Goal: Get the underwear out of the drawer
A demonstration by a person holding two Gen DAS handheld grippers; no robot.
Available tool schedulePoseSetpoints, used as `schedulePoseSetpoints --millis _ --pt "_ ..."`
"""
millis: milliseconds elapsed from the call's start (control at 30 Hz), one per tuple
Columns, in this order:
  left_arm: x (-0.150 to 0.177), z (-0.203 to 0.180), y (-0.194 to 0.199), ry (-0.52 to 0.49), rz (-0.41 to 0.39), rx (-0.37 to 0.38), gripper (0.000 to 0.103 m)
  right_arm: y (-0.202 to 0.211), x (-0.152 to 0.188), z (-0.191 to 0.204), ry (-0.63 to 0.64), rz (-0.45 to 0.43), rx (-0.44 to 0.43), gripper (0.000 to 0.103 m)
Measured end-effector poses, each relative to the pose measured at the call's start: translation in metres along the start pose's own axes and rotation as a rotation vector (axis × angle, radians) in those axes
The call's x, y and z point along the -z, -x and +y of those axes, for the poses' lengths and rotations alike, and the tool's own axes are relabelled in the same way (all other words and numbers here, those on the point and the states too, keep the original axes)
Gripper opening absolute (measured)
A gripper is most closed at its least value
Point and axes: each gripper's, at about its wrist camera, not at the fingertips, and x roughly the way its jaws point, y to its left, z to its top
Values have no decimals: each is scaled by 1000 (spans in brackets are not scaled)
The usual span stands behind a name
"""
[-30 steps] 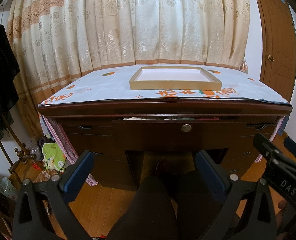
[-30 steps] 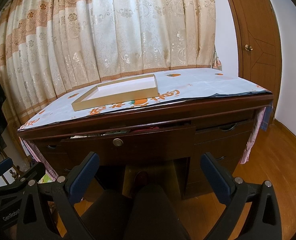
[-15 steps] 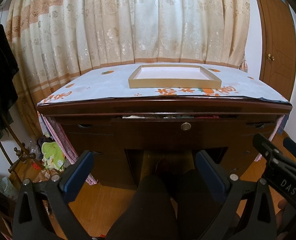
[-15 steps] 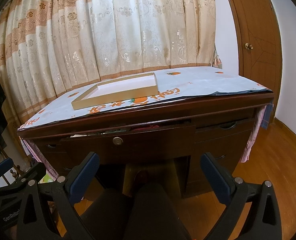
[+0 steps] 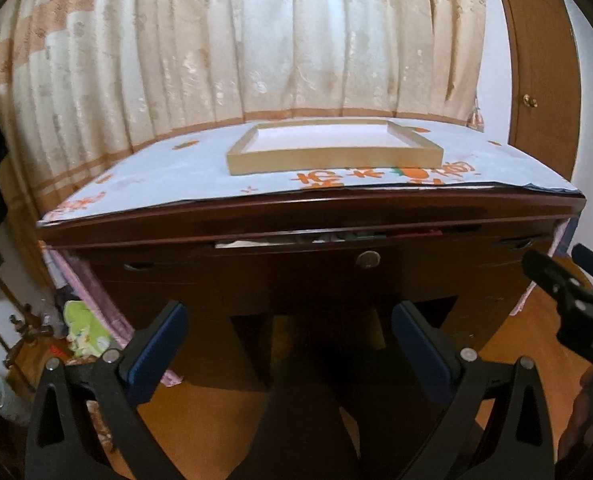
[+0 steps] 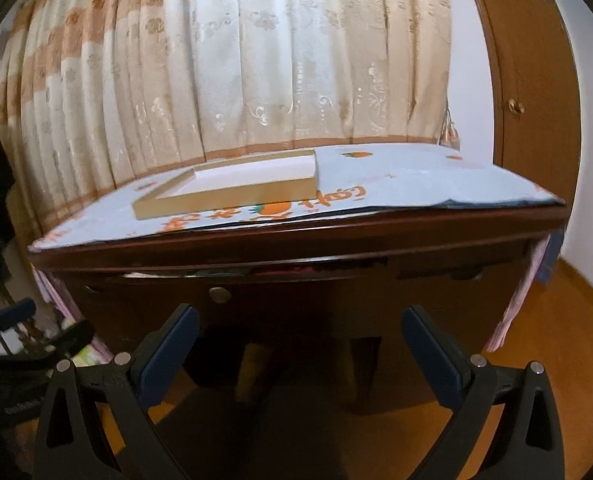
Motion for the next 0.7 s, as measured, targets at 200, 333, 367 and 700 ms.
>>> schedulePoseSetpoints --millis 200,333,367,700 --pt "-15 11 -33 30 -18 37 103 -44 -9 -16 4 49 -12 102" --pt "-28 12 -56 20 -30 -2 103 -68 -18 -25 -23 52 11 102" --pt "-31 12 -62 16 -32 -15 103 -75 -20 -27 -25 55 24 102" --pt "-44 14 -114 35 18 -97 103 -139 -26 -46 -56 166 129 102"
